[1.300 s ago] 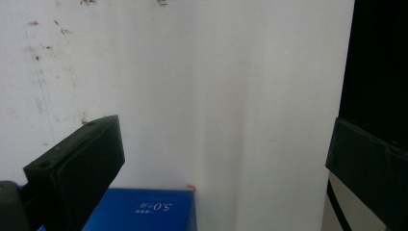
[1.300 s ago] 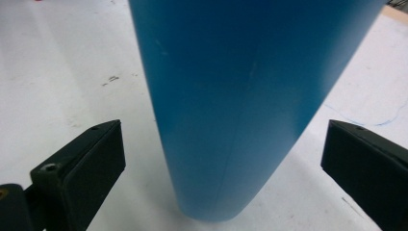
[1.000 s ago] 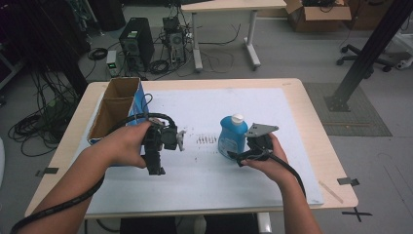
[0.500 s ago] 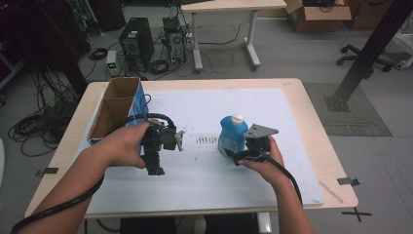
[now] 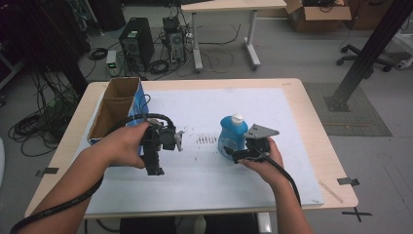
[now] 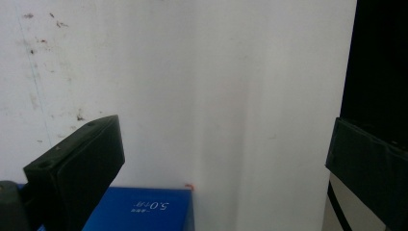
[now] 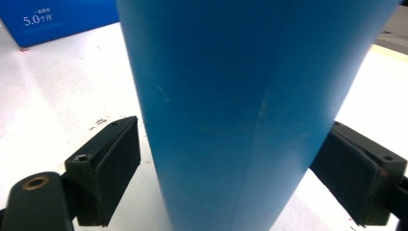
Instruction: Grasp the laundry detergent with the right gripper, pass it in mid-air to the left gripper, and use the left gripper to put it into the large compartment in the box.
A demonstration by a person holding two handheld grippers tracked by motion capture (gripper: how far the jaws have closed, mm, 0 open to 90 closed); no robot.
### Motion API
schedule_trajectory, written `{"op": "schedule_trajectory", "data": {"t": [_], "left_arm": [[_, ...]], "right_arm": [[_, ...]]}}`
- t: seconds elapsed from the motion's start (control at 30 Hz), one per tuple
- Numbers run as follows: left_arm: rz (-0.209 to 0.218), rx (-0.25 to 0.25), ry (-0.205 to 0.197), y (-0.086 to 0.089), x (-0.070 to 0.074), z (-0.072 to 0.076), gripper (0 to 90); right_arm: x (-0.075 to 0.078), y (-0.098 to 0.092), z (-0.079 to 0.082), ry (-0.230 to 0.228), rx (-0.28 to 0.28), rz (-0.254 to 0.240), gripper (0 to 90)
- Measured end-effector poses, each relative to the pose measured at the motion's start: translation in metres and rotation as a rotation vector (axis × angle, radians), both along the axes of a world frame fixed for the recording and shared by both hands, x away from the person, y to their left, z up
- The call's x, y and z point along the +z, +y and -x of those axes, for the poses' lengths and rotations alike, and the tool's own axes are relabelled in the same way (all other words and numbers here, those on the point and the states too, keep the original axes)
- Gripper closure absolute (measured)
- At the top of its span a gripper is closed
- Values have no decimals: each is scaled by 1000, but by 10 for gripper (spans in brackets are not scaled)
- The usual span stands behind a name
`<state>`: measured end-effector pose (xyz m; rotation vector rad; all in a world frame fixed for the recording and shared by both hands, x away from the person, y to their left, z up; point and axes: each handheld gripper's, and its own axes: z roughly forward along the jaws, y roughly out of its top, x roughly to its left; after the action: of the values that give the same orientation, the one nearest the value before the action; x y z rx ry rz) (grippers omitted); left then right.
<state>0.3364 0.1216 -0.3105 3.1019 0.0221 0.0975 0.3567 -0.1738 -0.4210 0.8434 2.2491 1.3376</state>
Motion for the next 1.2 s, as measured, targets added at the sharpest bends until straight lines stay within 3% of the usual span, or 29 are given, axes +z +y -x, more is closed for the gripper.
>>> {"op": "schedule_trajectory", "data": {"t": [0.67, 0.83, 1.07, 1.2], "left_arm": [[3, 5, -2, 1, 0, 0, 2], [4, 4, 0, 0, 0, 0, 2], [3, 8, -1, 1, -1, 0, 1], [12, 6, -7, 2, 2, 1, 2]], "right_arm": [[-4, 0, 0, -13, 2, -1, 292], [-6, 3, 0, -10, 31, 5, 403], [-6, 2, -1, 4, 36, -14, 434], [-3, 0, 0, -12, 36, -16, 442]]}}
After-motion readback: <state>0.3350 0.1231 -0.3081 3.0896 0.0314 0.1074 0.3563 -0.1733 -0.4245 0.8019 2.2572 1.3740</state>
